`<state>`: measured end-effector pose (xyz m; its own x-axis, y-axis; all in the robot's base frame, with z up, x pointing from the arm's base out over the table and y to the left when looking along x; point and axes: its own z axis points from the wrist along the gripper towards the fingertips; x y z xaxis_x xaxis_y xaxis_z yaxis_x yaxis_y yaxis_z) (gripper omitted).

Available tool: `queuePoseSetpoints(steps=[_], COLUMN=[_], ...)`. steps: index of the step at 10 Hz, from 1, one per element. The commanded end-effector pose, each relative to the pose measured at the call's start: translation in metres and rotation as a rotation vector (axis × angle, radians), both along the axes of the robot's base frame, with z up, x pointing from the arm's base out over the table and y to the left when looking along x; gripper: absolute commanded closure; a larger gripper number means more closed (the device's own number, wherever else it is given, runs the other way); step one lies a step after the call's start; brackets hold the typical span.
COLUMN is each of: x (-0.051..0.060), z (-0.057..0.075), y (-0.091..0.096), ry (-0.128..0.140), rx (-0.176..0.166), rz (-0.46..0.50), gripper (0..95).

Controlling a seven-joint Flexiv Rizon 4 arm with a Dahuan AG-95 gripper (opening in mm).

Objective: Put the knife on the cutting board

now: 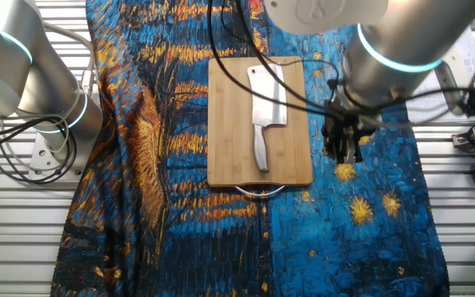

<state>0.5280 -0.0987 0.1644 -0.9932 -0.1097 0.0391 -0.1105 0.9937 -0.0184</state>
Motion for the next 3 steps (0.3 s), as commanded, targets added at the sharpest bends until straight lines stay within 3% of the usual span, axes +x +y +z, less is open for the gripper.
queuePoseSetpoints(steps=[1,3], x=[-0.0009,-0.0009], z=[-0.0002,-0.0003], y=[0.0000,0.0000], ry=[-0.019,-0.020], rx=[0.009,0.009], rz=[0.003,0.009], gripper=[95.0,95.0])
